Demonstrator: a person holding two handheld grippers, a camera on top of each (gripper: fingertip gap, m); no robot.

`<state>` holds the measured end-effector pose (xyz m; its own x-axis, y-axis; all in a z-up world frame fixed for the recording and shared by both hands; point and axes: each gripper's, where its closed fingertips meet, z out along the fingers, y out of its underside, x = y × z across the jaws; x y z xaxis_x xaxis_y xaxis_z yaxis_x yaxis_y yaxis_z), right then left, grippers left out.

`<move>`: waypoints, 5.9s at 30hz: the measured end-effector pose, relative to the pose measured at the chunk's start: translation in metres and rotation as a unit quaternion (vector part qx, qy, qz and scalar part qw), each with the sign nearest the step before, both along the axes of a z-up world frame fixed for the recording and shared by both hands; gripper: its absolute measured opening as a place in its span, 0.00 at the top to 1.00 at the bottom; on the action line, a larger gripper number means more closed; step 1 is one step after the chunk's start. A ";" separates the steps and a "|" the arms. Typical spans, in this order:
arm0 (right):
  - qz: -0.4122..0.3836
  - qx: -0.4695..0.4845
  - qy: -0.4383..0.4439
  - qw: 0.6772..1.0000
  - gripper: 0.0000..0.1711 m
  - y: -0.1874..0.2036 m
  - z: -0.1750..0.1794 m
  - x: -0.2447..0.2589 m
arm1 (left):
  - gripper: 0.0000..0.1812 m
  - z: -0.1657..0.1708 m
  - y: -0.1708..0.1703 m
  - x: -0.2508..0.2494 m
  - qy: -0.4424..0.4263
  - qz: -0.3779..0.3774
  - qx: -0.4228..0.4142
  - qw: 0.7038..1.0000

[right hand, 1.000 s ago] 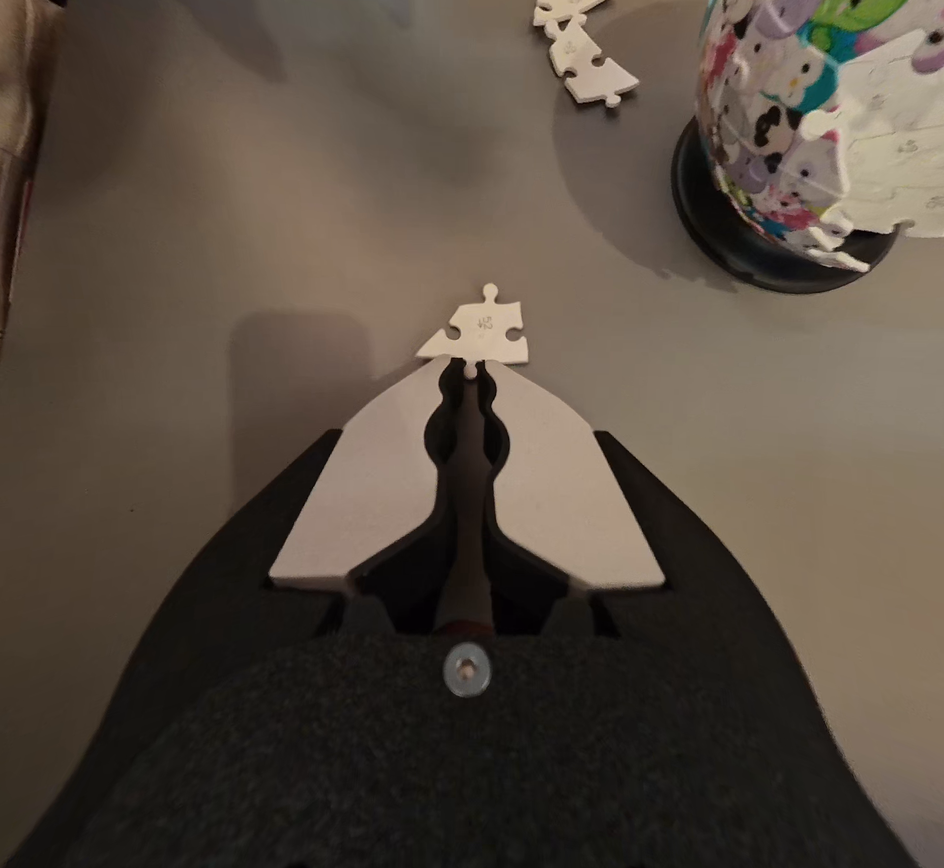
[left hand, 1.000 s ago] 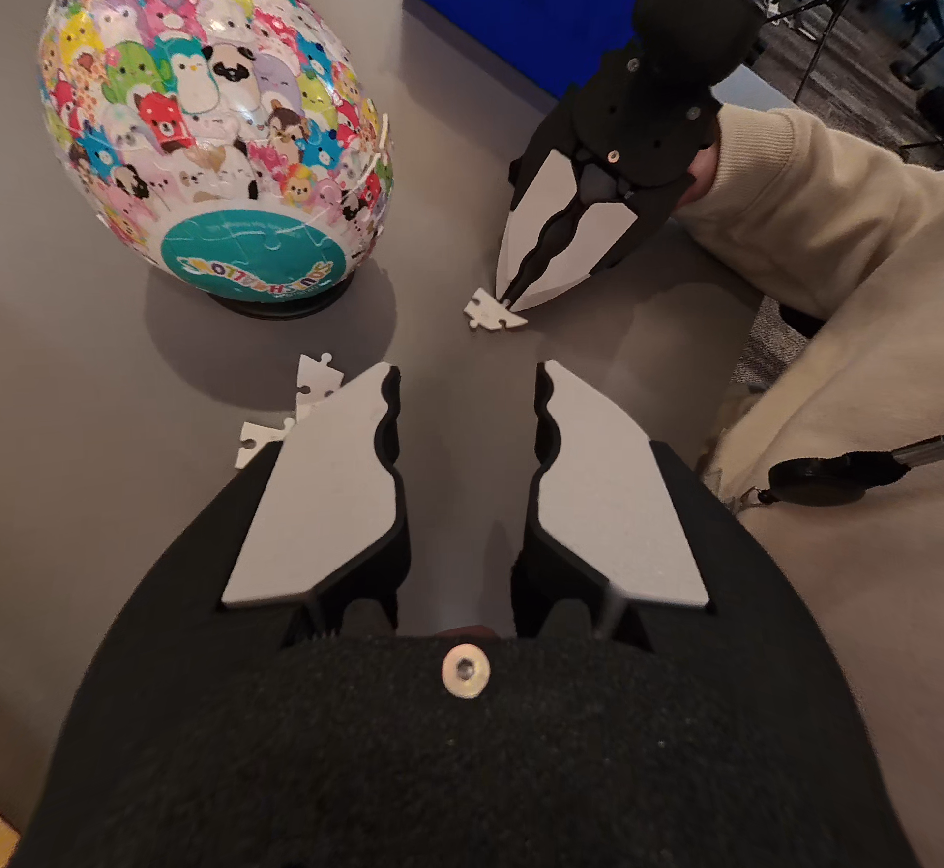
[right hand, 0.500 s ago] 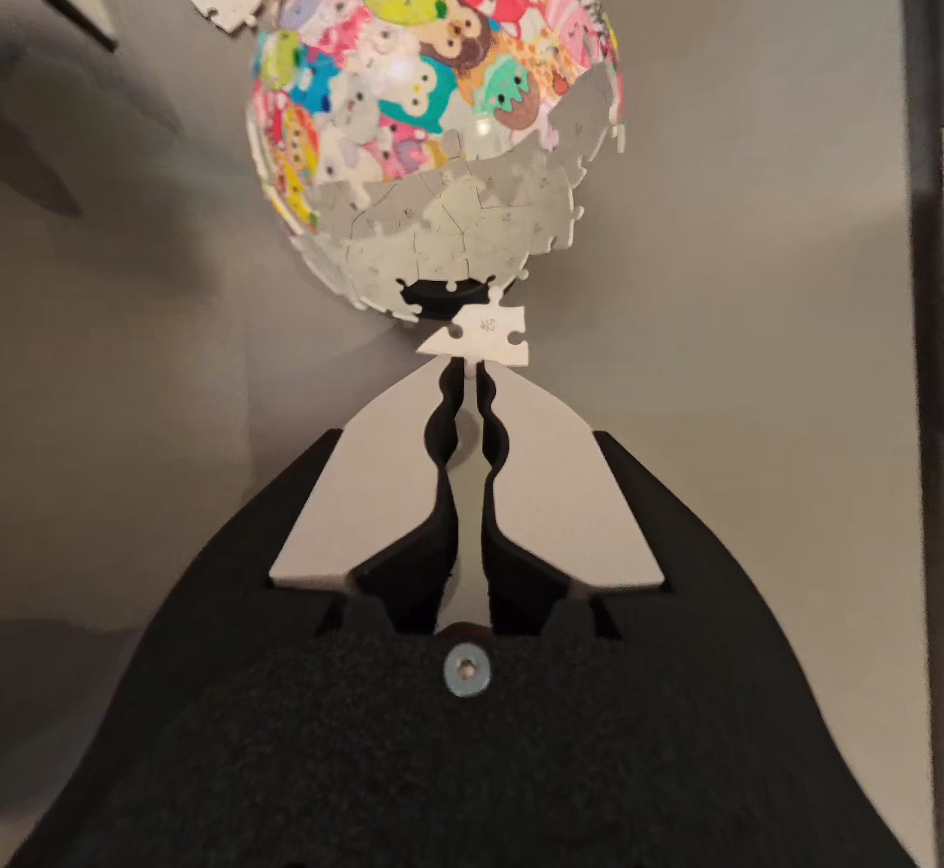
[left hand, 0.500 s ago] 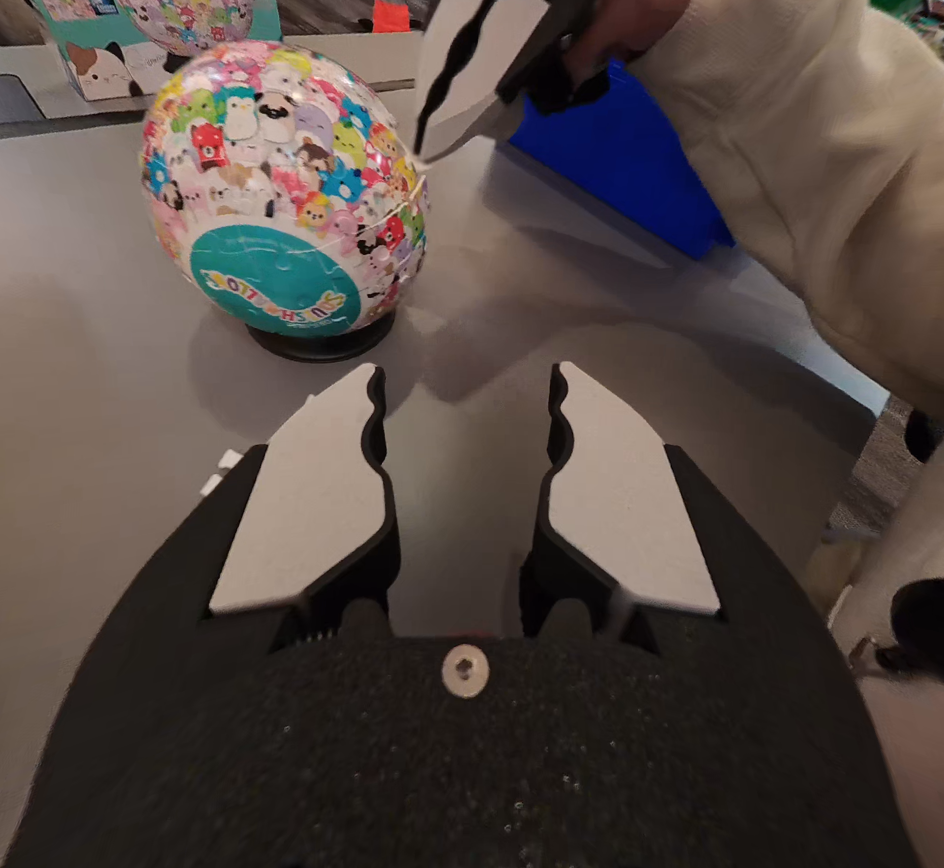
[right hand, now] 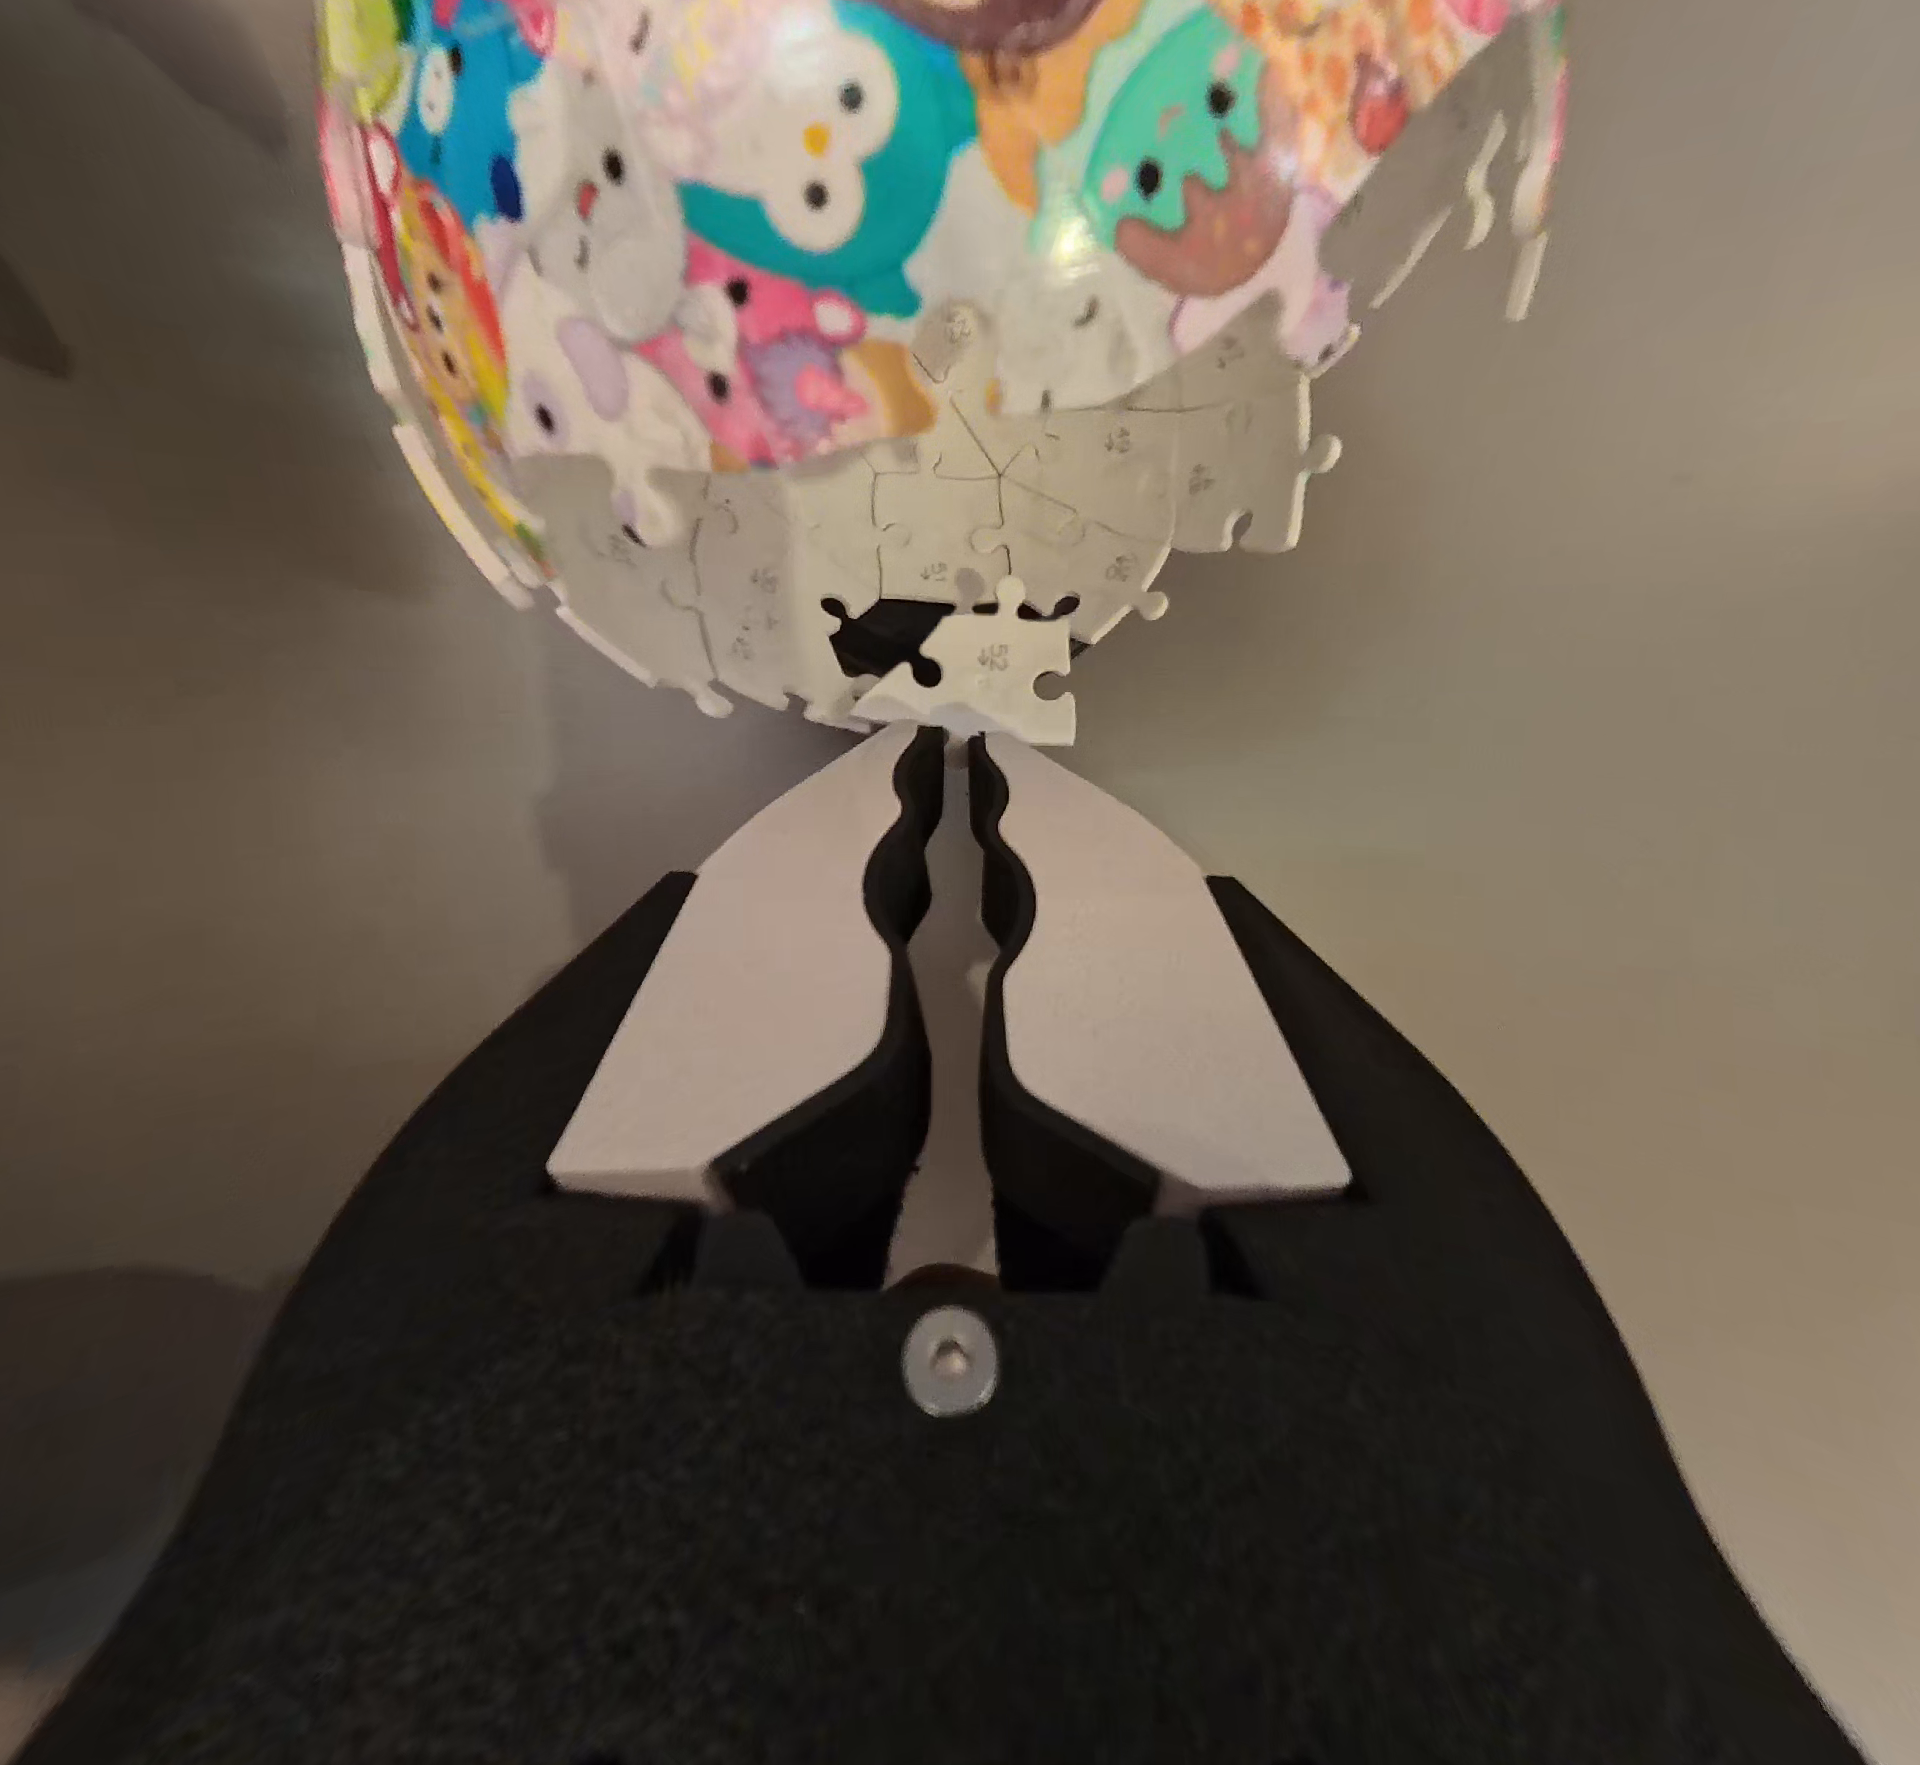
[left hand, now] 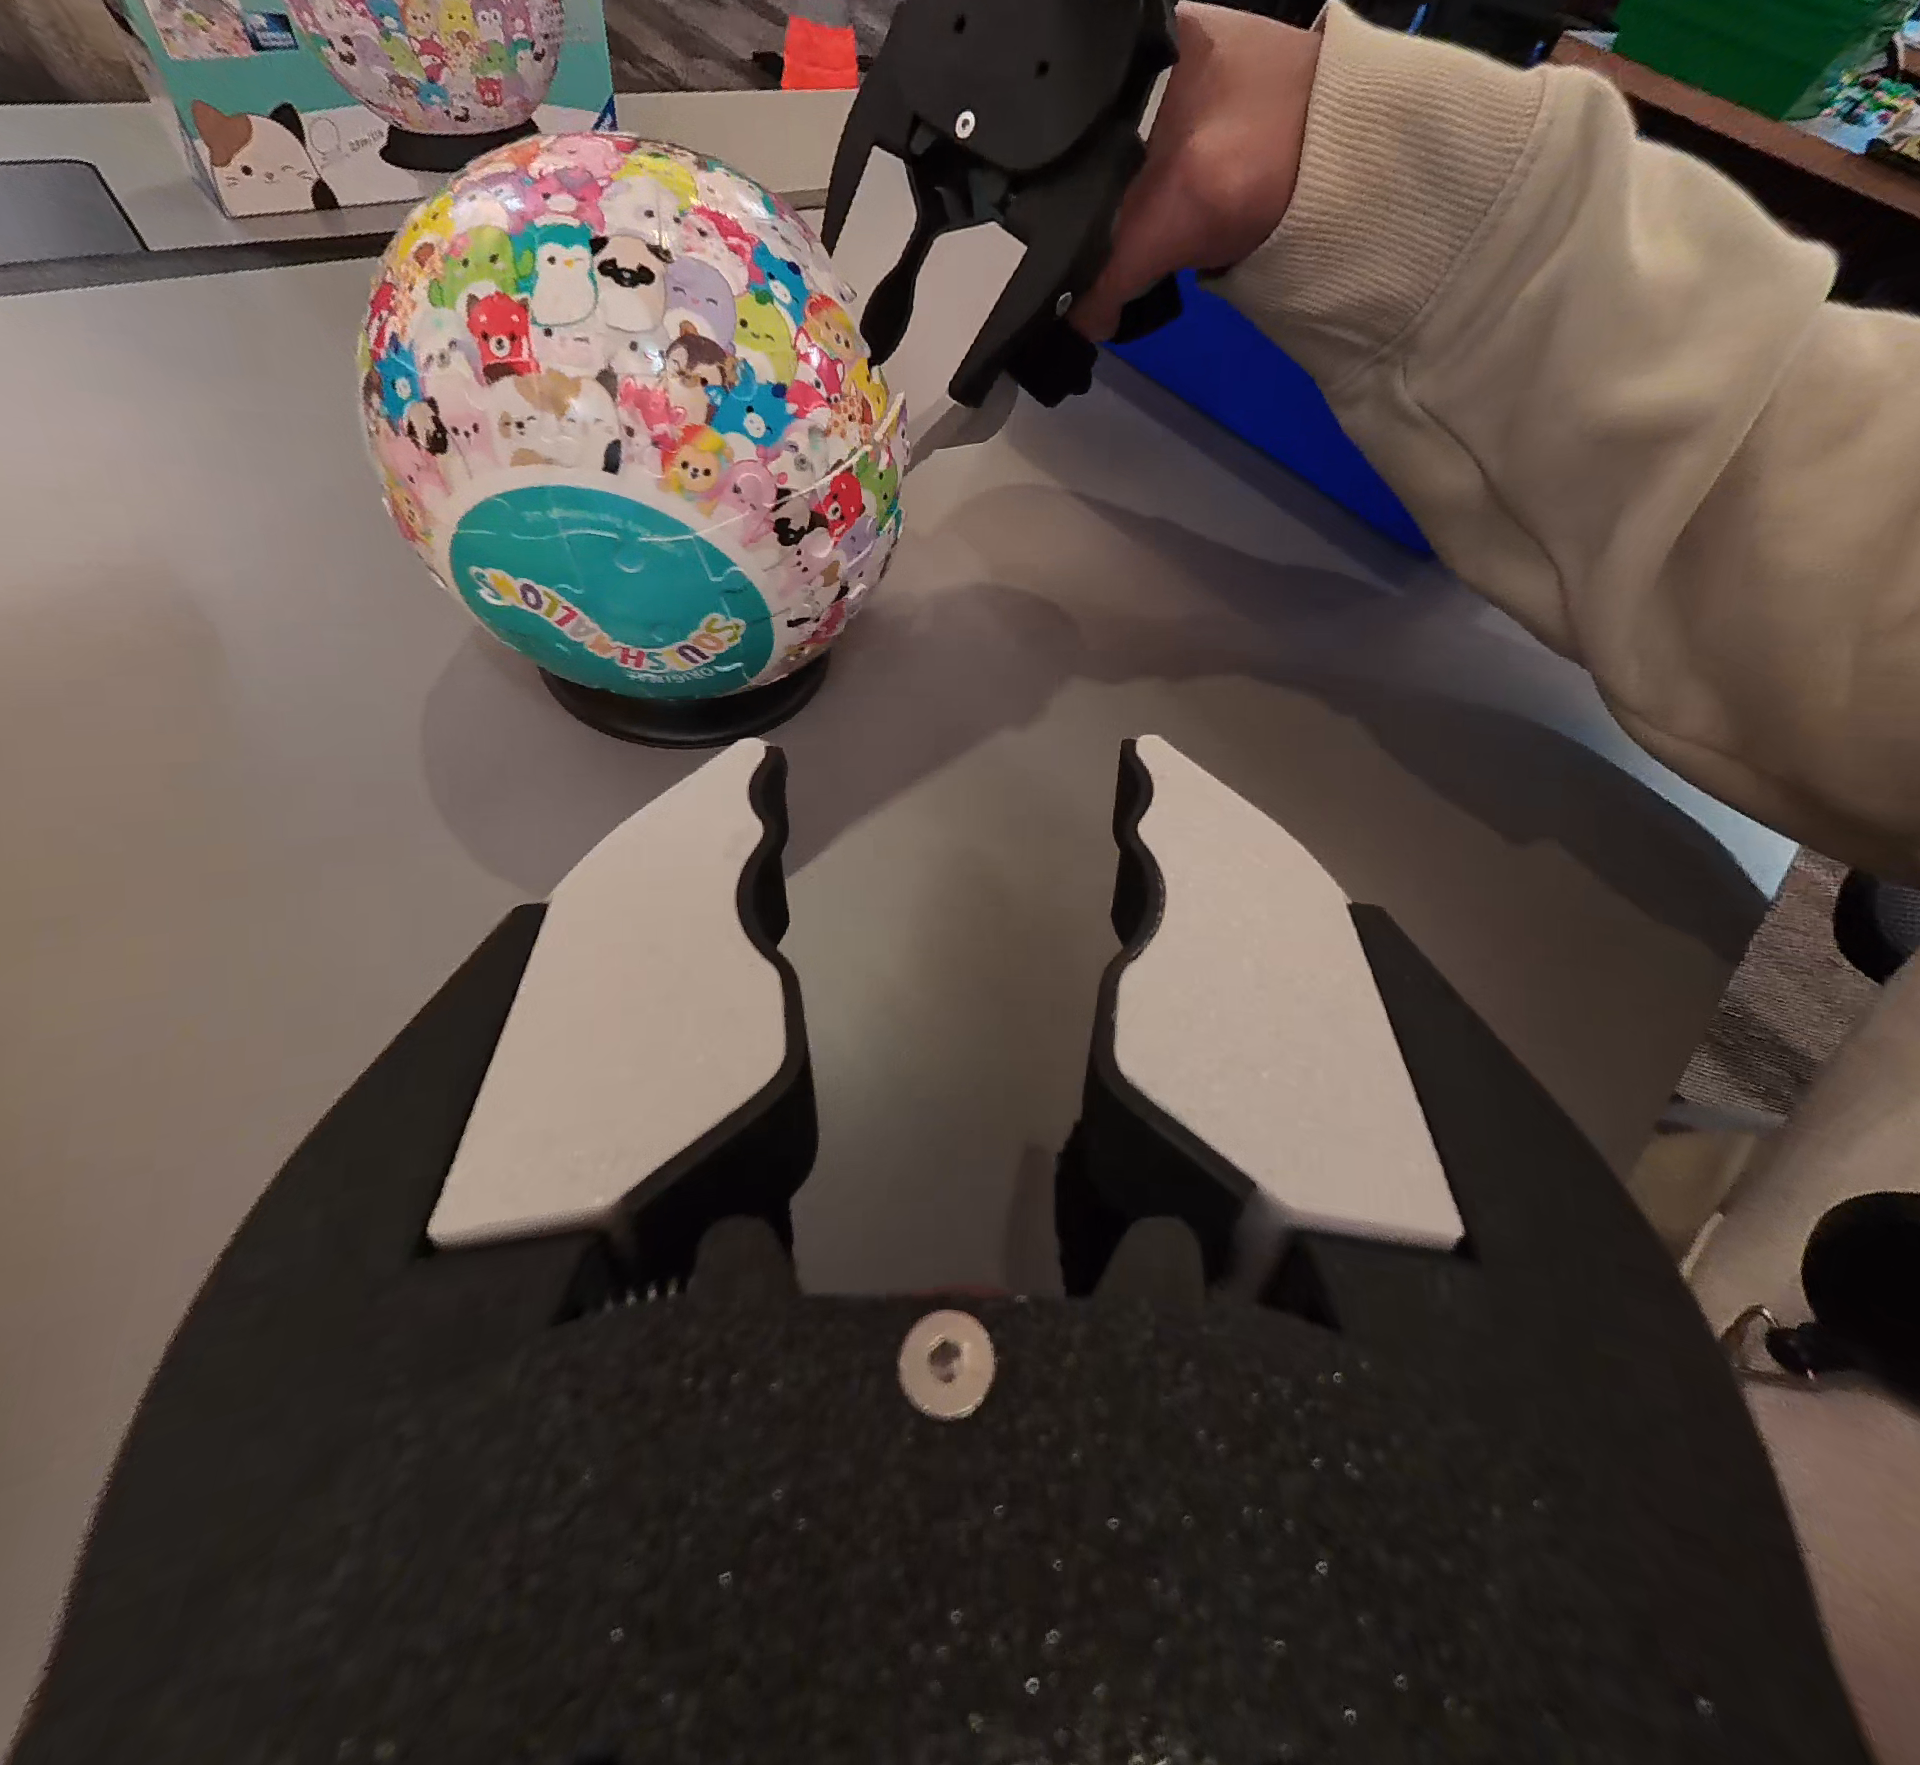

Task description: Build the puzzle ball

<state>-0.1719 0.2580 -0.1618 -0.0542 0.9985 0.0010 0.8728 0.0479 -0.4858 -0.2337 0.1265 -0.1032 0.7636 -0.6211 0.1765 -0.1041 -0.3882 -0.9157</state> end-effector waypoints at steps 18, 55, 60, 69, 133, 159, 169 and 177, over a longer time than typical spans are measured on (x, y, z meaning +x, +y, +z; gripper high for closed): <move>-0.284 -0.008 0.026 0.958 0.97 -0.011 -0.023 0.064 | 0.67 -0.001 0.005 -0.005 0.012 0.018 -0.001 1.000; -0.361 -0.008 0.084 0.929 0.94 -0.009 -0.022 0.073 | 0.66 0.011 -0.003 -0.008 0.010 0.037 0.014 0.999; -0.340 0.002 0.072 0.938 0.89 -0.006 -0.032 0.069 | 0.66 0.010 -0.002 -0.008 0.018 0.034 0.014 0.999; -0.319 0.014 0.062 0.946 0.94 -0.005 -0.033 0.063 | 0.66 0.009 0.001 -0.011 0.019 0.037 0.011 0.999; -0.292 0.017 0.082 0.953 0.94 -0.005 -0.032 0.057 | 0.67 0.012 0.001 -0.003 0.027 0.029 0.011 0.999; -0.304 0.004 0.144 0.942 0.90 -0.002 -0.013 0.044 | 0.67 0.014 0.000 -0.009 0.026 0.035 0.012 0.999; -0.270 0.061 0.127 0.953 0.83 0.011 -0.022 0.039 | 0.67 0.017 -0.001 -0.012 0.027 0.041 0.017 0.999; -0.245 0.045 0.132 0.959 0.84 0.008 -0.025 0.031 | 0.67 0.019 -0.002 -0.013 0.028 0.040 0.021 0.999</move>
